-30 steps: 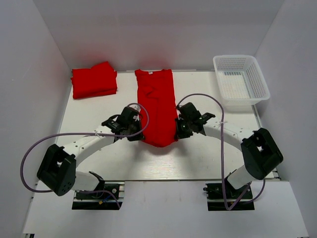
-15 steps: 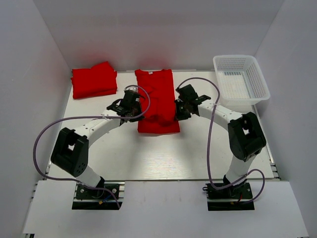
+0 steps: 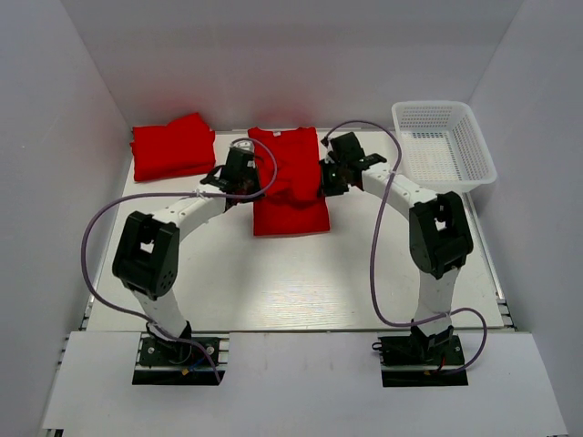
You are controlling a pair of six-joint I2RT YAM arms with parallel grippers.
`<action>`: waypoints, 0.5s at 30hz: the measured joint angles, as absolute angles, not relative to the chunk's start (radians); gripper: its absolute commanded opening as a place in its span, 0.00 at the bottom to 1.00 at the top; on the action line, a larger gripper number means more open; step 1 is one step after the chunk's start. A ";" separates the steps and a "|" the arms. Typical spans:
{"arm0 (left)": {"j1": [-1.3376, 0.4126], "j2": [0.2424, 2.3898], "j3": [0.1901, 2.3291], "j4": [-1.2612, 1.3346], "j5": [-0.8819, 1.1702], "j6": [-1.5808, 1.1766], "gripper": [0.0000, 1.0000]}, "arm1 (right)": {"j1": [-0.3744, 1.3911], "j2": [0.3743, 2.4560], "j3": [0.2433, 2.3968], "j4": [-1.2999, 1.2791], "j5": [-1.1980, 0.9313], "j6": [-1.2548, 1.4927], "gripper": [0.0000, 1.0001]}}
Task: Fold and stack the t-shirts
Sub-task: Fold the folded rectangular tshirt in 1/3 of the way
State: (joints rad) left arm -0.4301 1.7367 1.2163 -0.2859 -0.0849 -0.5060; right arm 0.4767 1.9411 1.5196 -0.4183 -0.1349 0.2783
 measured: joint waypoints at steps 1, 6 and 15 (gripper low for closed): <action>-0.424 1.756 1.232 -0.274 -0.075 -0.500 0.00 | 0.473 1.954 1.533 -0.419 -0.135 0.272 0.00; -0.404 1.820 1.272 -0.235 -0.051 -0.484 0.00 | 0.456 2.012 1.595 -0.416 -0.138 0.246 0.00; -0.352 1.905 1.318 -0.185 0.000 -0.487 0.00 | 0.414 2.073 1.640 -0.392 -0.171 0.232 0.00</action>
State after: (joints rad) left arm -0.3515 1.9053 1.3182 -0.1848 -0.0002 -0.4870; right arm 0.4145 2.0731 1.6402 -0.3916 -0.1715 0.2317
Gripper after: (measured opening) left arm 0.022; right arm 0.014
